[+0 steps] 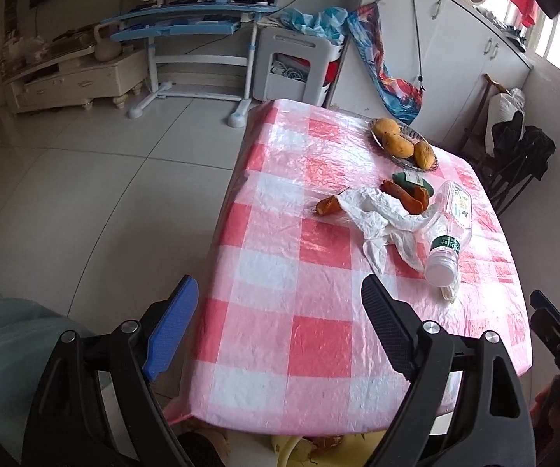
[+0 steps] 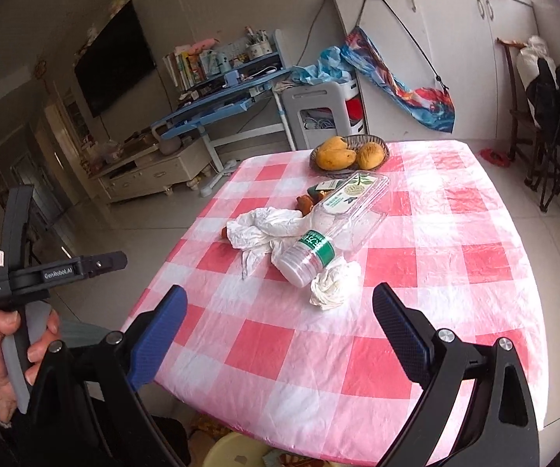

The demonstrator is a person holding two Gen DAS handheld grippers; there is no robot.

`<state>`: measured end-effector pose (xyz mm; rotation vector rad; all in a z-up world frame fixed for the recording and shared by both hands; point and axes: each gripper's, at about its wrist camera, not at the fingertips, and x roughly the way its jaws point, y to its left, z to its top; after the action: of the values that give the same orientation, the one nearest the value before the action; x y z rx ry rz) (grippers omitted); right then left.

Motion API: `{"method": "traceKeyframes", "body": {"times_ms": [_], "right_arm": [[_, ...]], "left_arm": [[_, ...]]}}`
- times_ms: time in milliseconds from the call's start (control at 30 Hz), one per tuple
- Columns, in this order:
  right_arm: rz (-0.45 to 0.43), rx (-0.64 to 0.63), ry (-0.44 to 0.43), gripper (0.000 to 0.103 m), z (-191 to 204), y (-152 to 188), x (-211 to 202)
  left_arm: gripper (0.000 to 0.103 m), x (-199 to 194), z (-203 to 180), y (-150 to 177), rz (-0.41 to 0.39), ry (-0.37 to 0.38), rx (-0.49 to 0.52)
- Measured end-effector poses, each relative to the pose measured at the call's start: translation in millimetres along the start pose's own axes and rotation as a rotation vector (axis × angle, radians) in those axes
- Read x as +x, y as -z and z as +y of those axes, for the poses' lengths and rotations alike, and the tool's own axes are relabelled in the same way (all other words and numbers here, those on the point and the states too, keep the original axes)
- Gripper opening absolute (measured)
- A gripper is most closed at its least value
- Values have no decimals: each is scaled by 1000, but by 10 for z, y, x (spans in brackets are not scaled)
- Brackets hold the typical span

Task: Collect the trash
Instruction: 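Move the left tool to the white plastic bag while the right tool approaches the water bottle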

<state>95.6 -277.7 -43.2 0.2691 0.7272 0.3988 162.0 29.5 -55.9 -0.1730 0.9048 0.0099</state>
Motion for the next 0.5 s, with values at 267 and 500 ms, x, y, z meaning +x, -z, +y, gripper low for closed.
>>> {"method": "traceKeyframes", "body": {"times_ms": [267,500], "right_arm": [[48,157,-25,92,-290,-288,458],[79,273,-23,92,-551,-498,927]], "left_arm": [[82,509,-714,-262,-36,-25,329],[82,850,-1166,-331,-58,-27,521]]}}
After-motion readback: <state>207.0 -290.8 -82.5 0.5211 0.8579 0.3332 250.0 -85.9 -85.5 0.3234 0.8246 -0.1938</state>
